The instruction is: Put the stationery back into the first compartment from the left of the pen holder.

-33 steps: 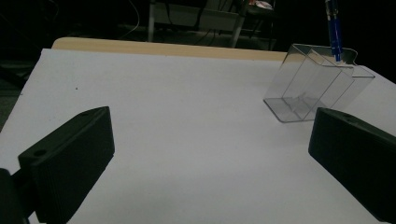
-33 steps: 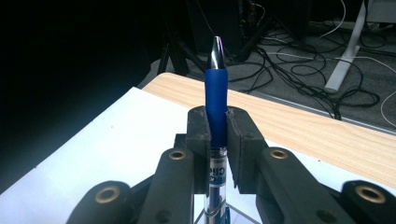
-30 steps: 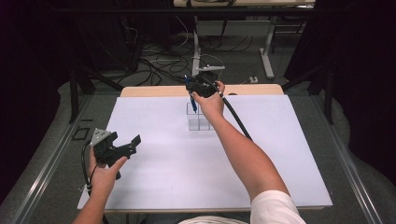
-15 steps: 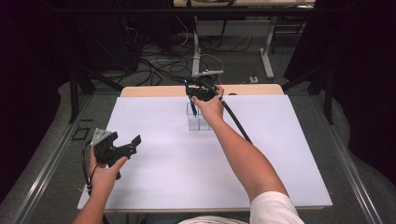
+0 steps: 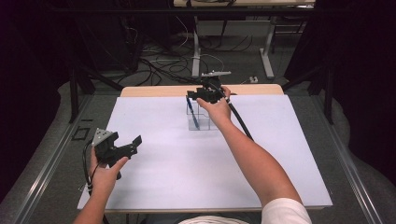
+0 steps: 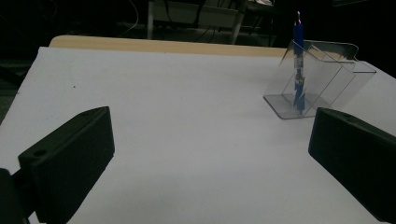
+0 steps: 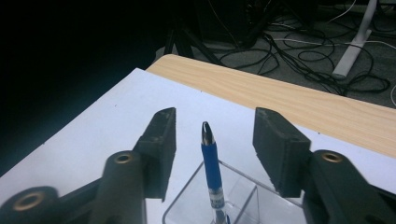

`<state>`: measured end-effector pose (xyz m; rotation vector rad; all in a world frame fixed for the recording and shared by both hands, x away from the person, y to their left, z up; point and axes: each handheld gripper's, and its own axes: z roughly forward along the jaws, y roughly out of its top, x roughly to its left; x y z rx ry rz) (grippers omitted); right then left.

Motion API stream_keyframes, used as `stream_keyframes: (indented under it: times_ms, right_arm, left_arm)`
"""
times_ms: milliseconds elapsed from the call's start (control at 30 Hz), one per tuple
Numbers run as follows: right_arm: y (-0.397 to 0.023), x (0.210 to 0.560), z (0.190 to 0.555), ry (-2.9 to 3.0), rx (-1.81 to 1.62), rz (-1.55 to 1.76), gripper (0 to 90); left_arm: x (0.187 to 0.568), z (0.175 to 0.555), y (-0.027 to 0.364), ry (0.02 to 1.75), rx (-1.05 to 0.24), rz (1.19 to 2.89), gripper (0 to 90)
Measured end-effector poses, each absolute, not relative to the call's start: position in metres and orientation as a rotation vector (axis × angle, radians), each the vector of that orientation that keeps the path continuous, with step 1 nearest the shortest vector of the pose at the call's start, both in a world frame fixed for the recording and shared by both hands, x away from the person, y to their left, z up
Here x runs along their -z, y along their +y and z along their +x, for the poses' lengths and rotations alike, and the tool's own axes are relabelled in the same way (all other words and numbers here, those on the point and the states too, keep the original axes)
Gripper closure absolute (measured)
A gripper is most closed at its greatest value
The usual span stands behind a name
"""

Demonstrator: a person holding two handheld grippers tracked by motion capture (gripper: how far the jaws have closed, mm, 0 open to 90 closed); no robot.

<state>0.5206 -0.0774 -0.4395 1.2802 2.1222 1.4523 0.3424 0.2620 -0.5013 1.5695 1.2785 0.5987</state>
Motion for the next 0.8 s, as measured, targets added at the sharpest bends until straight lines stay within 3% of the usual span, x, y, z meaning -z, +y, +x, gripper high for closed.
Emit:
stream_keyframes:
  times_ms: [300, 800]
  right_arm:
    - [-0.093, 0.436, 0.509, 2.150, -1.422, 1.266, 37.0]
    - [-0.122, 0.425, 0.481, 2.168, -1.312, 1.240, 27.9]
  left_arm:
    - [0.501, 0.343, 0.262, 1.278, -0.602, 1.575, 0.4]
    - [0.501, 0.342, 0.259, 1.277, -0.597, 1.580, 0.4]
